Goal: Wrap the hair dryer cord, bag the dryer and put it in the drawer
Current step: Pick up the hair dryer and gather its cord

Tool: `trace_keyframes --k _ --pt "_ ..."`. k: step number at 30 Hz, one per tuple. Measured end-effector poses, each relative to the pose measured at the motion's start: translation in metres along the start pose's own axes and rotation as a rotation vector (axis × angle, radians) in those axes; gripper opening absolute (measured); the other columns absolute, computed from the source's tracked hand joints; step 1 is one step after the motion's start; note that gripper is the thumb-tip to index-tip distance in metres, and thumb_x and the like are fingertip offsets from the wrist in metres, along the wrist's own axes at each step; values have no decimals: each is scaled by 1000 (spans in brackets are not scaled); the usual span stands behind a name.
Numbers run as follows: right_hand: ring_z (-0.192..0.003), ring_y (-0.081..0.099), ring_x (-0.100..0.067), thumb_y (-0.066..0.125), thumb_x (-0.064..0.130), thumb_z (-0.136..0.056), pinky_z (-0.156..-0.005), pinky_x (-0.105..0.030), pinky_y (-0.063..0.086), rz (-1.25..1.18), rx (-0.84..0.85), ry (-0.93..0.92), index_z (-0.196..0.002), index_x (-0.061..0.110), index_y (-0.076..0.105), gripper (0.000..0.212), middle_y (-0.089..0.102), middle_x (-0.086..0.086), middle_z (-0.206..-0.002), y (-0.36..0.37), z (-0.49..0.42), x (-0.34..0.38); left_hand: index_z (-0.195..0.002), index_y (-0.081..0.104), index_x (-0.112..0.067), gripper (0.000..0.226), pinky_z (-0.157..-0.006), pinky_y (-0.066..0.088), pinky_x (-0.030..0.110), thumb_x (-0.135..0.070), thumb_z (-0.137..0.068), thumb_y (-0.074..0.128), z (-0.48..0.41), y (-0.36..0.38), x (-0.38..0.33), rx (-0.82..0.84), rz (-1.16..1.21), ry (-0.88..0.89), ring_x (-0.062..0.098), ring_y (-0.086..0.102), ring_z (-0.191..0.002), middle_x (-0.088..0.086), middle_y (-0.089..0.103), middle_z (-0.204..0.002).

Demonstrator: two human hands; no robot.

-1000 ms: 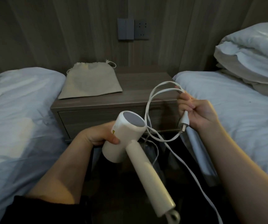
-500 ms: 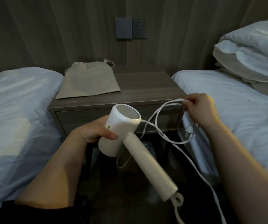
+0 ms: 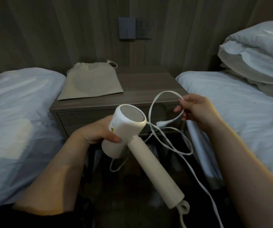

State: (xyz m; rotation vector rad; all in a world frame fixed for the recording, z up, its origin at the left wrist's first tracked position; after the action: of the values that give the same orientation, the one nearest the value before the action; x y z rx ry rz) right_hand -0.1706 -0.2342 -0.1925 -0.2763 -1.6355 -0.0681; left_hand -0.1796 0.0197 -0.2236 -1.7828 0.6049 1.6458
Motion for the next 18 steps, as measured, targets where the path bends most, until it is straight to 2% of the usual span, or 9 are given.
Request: trace_keyframes --k 2,4,6,8,10,11,13,14,18 --pt "-41 47 -11 56 8 -91 -43 -19 44 178 60 -145 -74 12 61 18 66 -6 -62 16 6 11 -106 63 -23 92 -74 52 17 -47 -22 91 -1 3 -3 17 6 9 0 66 -87 -13 73 -92" --pt "-47 50 -16 59 9 -90 -49 -22 44 367 206 -247 -70 16 63 22 64 -5 -60 41 15 17 -100 70 -29 83 -74 51 17 -47 -22 91 -1 3 -4 25 16 22 0 66 -87 -14 73 -92" --pt "-53 53 -20 55 11 -92 -57 -29 46 465 418 -211 -70 20 63 26 62 -5 -60 61 25 12 -98 71 -34 80 -74 51 16 -48 -22 92 0 0 -6 16 28 38 -1 65 -87 -14 73 -92" --pt "-60 53 -24 44 23 -98 -63 -34 47 492 626 -100 -75 20 64 31 61 -8 -66 73 38 1 -96 72 -40 77 -74 52 17 -47 -22 92 1 -5 -7 -8 57 55 0 66 -87 -14 73 -91" --pt "-68 57 -21 43 40 -95 -70 -35 49 588 779 -85 -81 21 66 33 63 -7 -73 83 51 -5 -102 70 -30 85 -74 53 19 -45 -21 92 1 -9 -7 -39 91 60 3 67 -88 -11 74 -92" --pt "-71 60 -18 51 40 -91 -73 -35 50 666 827 -112 -86 21 68 26 67 -6 -77 89 55 -8 -107 64 -24 92 -73 53 21 -44 -22 93 0 -10 -8 -53 108 57 5 67 -88 -8 74 -92" --pt "-81 66 -19 66 24 -85 -79 -33 51 789 871 -160 -94 15 71 14 72 -8 -89 98 61 -13 -110 53 -16 100 -71 54 22 -41 -22 93 0 -11 -7 -77 146 52 7 68 -86 -5 74 -90" --pt "-84 67 -19 67 16 -84 -79 -31 52 801 874 -172 -96 13 72 13 73 -9 -92 99 60 -13 -110 52 -15 100 -70 54 22 -40 -22 93 0 -11 -6 -85 163 48 7 69 -84 -4 75 -89" --pt "-93 69 -15 63 -1 -84 -86 -25 52 757 843 -127 -104 14 71 27 74 -5 -99 80 48 -14 -111 53 -17 100 -72 53 21 -42 -23 93 1 -12 -3 -75 115 3 7 67 -88 -6 74 -92"
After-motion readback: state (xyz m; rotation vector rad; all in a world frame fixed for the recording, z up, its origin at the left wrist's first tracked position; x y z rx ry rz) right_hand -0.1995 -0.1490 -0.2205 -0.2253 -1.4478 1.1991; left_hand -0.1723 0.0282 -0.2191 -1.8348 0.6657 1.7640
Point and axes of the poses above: each hand's wrist, its own z-axis away from the middle knuckle, its own y-axis out of the palm, x = y × z, the point moved 8 cm from there along -z, towards the middle knuckle
